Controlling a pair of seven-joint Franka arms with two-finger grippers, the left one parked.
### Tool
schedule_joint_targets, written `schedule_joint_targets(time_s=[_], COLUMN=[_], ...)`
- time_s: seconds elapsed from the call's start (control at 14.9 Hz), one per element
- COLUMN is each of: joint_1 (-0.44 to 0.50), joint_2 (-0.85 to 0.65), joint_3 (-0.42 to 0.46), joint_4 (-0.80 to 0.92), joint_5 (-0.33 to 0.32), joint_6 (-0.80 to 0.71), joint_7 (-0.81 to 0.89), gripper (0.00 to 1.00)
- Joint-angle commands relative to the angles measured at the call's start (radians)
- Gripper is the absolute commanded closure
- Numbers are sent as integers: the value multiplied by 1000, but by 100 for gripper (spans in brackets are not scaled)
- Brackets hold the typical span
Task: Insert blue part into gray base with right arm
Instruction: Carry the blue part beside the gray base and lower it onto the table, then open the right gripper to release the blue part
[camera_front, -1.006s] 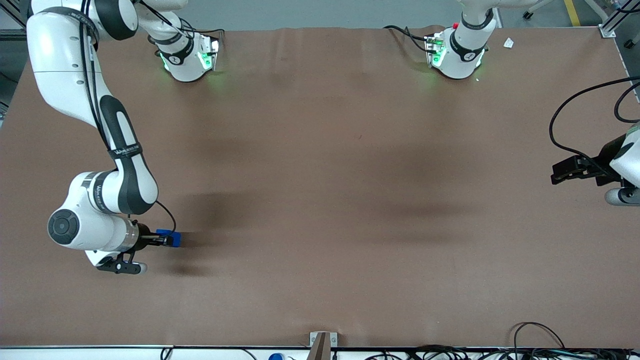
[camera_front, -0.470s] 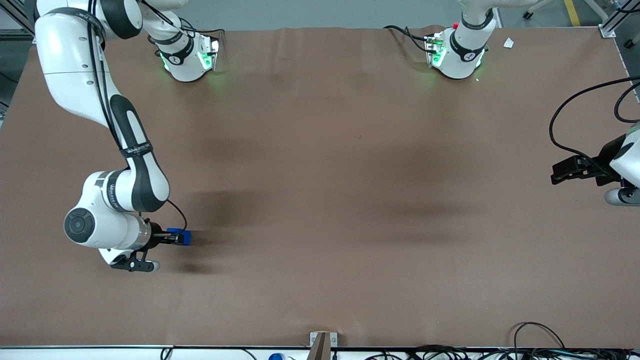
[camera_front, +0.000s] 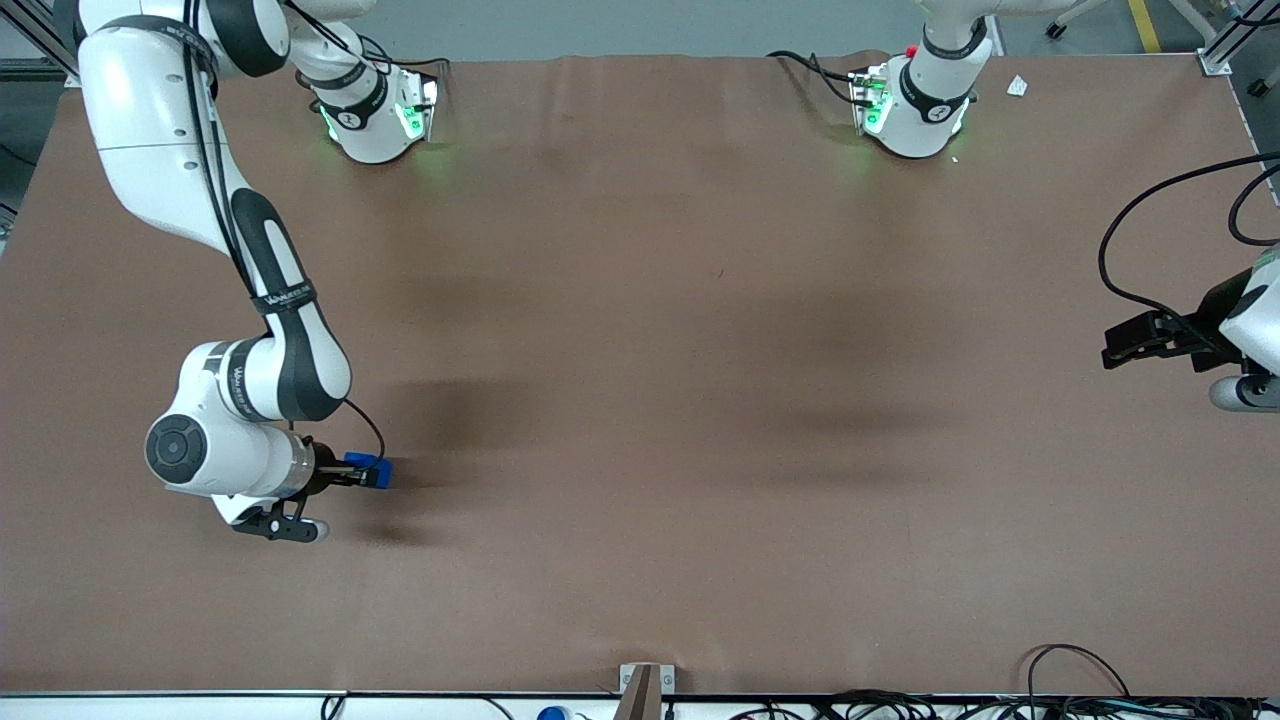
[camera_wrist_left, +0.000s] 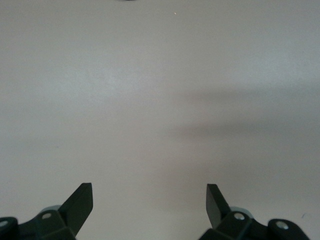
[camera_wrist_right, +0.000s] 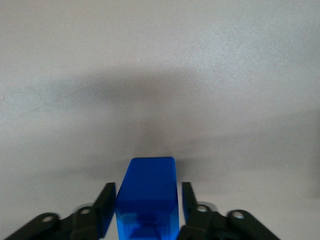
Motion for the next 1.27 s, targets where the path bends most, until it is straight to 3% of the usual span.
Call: schedule_joint_targets(time_s=[0.0,0.67,0.94,1.21], joint_1=[4,-19,-42,-79], joint_2=[-18,-47,-187,-348], joint_3=[-4,-7,-8,-10], joint_4=[-25,14,-14,-14], joint_5=[21,25,24,18], joint_6=[21,20,-17,-179], joint_7=[20,11,-33,-36], gripper=[0,0,0,0])
